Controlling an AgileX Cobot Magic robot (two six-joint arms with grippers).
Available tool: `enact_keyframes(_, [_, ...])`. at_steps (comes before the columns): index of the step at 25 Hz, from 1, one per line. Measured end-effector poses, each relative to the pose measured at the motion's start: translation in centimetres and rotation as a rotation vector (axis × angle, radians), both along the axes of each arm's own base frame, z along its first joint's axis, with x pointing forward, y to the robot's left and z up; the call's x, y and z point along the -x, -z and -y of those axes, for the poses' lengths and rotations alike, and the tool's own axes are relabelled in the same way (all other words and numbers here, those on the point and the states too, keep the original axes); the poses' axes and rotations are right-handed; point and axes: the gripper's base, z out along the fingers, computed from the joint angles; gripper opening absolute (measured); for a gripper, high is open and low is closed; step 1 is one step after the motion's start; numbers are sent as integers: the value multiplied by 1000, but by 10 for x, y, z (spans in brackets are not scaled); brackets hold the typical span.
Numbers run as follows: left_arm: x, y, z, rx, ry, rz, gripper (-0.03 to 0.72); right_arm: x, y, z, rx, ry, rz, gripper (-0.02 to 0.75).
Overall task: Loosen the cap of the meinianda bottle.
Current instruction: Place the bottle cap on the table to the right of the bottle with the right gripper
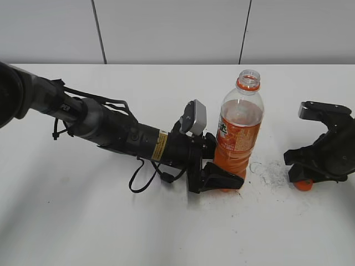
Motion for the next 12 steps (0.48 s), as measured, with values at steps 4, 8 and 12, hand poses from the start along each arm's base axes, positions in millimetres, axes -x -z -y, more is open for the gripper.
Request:
enact_keyframes(4, [0,0,0,0,0,0,565,-1,0,0,-1,5,6,274])
enact_keyframes(8, [0,0,0,0,0,0,565,-1,0,0,-1,4,7,324])
enact_keyframes(12, [0,0,0,0,0,0,565,-1,-1,0,1,5,13,421])
